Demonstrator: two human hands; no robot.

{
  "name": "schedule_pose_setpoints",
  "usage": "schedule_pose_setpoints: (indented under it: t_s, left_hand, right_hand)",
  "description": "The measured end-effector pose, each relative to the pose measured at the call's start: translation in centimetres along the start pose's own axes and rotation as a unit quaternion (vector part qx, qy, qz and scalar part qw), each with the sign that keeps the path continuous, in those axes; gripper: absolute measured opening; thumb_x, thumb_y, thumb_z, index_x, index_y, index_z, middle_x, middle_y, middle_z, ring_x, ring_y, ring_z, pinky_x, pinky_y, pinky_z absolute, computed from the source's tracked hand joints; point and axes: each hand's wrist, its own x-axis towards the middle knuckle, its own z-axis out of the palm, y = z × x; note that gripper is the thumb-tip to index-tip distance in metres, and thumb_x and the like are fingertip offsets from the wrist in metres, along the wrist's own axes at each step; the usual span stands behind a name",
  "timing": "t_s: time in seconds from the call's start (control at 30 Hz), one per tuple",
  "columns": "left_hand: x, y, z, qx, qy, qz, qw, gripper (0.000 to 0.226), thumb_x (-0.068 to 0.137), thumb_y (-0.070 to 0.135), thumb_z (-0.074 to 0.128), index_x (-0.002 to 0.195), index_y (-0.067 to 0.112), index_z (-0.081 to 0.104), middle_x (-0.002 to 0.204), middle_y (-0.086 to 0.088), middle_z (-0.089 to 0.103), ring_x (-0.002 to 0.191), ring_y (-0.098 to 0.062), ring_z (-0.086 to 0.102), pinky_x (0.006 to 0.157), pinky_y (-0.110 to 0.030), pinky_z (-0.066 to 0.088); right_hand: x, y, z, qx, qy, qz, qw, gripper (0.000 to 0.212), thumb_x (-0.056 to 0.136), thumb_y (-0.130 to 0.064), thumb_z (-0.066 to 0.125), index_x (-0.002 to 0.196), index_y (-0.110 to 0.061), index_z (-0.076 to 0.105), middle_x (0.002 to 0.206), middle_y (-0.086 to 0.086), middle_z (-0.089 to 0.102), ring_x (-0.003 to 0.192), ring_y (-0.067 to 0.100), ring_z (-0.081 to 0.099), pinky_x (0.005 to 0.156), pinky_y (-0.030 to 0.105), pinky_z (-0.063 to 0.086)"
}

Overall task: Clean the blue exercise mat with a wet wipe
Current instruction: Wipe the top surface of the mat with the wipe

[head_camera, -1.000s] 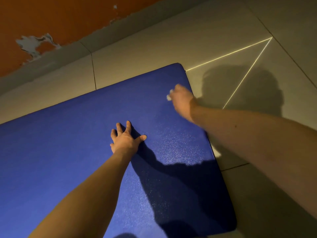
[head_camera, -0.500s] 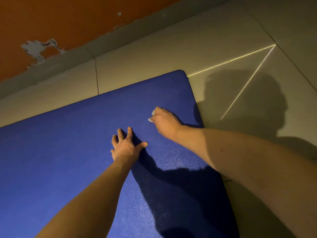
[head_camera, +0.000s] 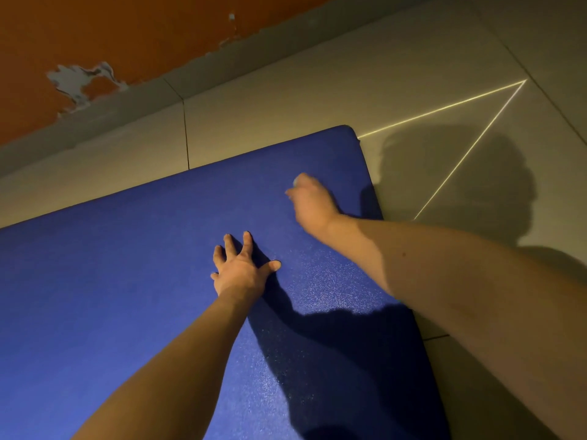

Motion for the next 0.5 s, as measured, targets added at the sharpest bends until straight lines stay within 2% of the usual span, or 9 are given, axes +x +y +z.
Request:
schedule_pose_setpoints:
  t_s: [0.07, 0.13, 0.2, 0.27, 0.33, 0.43, 0.5]
  left_hand:
    - [0.0, -0.1, 0.0, 0.001, 0.002, 0.002, 1.0, 0.1, 0.081, 0.076, 0.055, 0.158, 0.042, 0.0, 0.166, 0.006, -0.015, 0.152, -0.028, -0.013, 0.115, -0.064, 0.028]
    - [0.0, -0.1, -0.1, 0.006, 0.001, 0.002, 1.0, 0.101, 0.081, 0.077, 0.054, 0.158, 0.041, 0.0, 0.166, 0.006, -0.015, 0.152, -0.028, -0.012, 0.114, -0.063, 0.029]
    - [-0.1, -0.1, 0.0, 0.01, 0.004, 0.003, 1.0, 0.101, 0.081, 0.077, 0.054, 0.158, 0.041, -0.001, 0.166, 0.005, -0.015, 0.152, -0.028, -0.012, 0.114, -0.063, 0.028]
    - [-0.1, 0.0, 0.0, 0.007, 0.005, 0.002, 1.0, 0.1, 0.082, 0.076, 0.054, 0.158, 0.041, -0.001, 0.166, 0.005, -0.015, 0.152, -0.029, -0.013, 0.116, -0.063, 0.026]
    - [-0.1, 0.1, -0.1, 0.004, 0.005, 0.002, 1.0, 0.1, 0.082, 0.075, 0.055, 0.158, 0.041, 0.0, 0.166, 0.005, -0.015, 0.152, -0.029, -0.013, 0.117, -0.063, 0.024]
    - [0.0, 0.1, 0.0, 0.0, 0.003, 0.0, 1.0, 0.1, 0.082, 0.074, 0.056, 0.158, 0.041, -0.001, 0.166, 0.005, -0.016, 0.152, -0.029, -0.013, 0.117, -0.063, 0.022]
    - [0.1, 0.1, 0.1, -0.002, 0.005, 0.002, 1.0, 0.1, 0.082, 0.074, 0.056, 0.158, 0.041, -0.001, 0.166, 0.005, -0.016, 0.152, -0.029, -0.014, 0.117, -0.064, 0.022]
  right_hand:
    - [0.2, -0.4, 0.6, 0.009, -0.045, -0.046, 0.998, 0.014, 0.1, -0.007, 0.051, 0.105, 0.0, 0.062, 0.107, 0.015, 0.053, 0.093, 0.027, 0.049, 0.078, 0.037, 0.043]
    - [1.9, 2.0, 0.2, 0.004, -0.019, -0.038, 0.999, 0.018, 0.1, -0.014, 0.056, 0.106, 0.001, 0.062, 0.102, 0.011, 0.052, 0.099, 0.031, 0.057, 0.079, 0.035, 0.045]
    - [4.4, 6.0, -1.0, -0.015, -0.005, 0.028, 0.999, 0.017, 0.097, -0.014, 0.058, 0.107, -0.002, 0.064, 0.101, 0.01, 0.05, 0.099, 0.03, 0.057, 0.08, 0.033, 0.045]
    - [6.1, 8.9, -2.7, -0.03, 0.015, 0.09, 0.995, 0.012, 0.091, -0.01, 0.059, 0.101, -0.012, 0.063, 0.101, 0.013, 0.05, 0.101, 0.033, 0.058, 0.079, 0.036, 0.045]
    - [6.6, 9.6, -4.0, -0.028, 0.059, 0.124, 0.99, 0.013, 0.092, -0.008, 0.056, 0.097, -0.02, 0.057, 0.113, 0.019, 0.055, 0.109, 0.037, 0.057, 0.083, 0.04, 0.046]
    - [6.5, 7.1, -3.4, -0.026, 0.098, 0.151, 0.983, 0.021, 0.094, -0.004, 0.052, 0.11, -0.006, 0.066, 0.124, 0.025, 0.053, 0.114, 0.04, 0.053, 0.091, 0.041, 0.044]
    - [5.9, 4.1, -1.9, -0.045, 0.073, 0.113, 0.99, 0.024, 0.094, -0.004, 0.052, 0.113, -0.002, 0.067, 0.122, 0.026, 0.054, 0.112, 0.041, 0.053, 0.091, 0.043, 0.045]
